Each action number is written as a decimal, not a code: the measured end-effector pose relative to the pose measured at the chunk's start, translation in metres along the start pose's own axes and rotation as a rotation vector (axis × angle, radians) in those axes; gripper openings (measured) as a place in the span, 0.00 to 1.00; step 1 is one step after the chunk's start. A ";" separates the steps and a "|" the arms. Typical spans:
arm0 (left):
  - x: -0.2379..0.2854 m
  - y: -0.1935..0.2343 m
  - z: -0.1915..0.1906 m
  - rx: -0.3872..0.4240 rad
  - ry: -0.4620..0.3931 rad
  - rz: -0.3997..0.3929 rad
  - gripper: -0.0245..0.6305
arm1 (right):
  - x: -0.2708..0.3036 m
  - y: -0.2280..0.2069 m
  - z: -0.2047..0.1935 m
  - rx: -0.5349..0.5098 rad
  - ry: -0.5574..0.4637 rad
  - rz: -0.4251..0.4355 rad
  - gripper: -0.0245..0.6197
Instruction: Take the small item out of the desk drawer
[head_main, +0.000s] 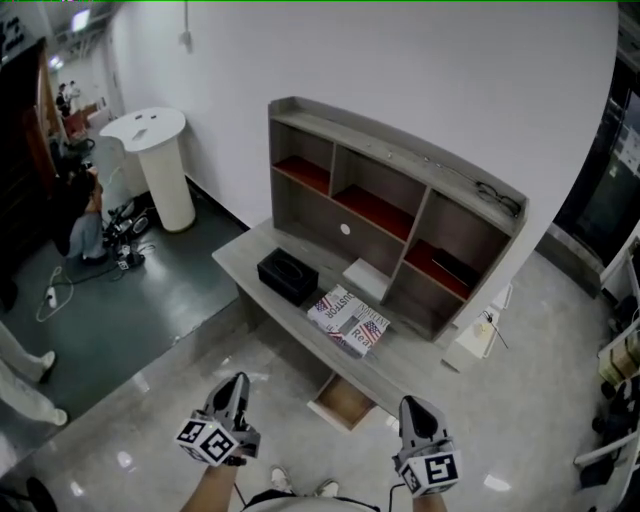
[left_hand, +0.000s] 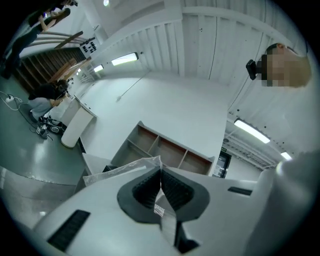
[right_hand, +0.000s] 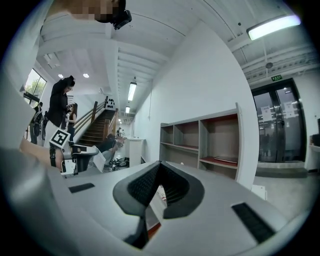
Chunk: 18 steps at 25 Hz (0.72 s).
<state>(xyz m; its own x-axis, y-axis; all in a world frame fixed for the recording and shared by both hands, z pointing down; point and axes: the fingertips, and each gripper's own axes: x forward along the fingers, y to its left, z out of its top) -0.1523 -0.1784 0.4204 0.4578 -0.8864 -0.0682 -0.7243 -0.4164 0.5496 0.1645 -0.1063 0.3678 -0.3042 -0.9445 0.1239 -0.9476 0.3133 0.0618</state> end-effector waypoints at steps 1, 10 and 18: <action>-0.005 -0.002 0.008 0.011 -0.019 0.005 0.07 | -0.003 -0.003 0.002 0.000 -0.004 -0.007 0.07; -0.046 -0.002 0.056 0.109 -0.136 0.081 0.07 | -0.023 -0.035 0.020 -0.010 -0.033 -0.091 0.07; -0.066 -0.001 0.074 0.162 -0.175 0.113 0.07 | -0.027 -0.041 0.029 -0.004 -0.059 -0.119 0.07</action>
<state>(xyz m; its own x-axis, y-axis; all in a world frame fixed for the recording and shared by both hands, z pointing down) -0.2202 -0.1341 0.3631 0.2837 -0.9446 -0.1649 -0.8452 -0.3276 0.4223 0.2089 -0.0969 0.3329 -0.1947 -0.9792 0.0565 -0.9770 0.1987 0.0770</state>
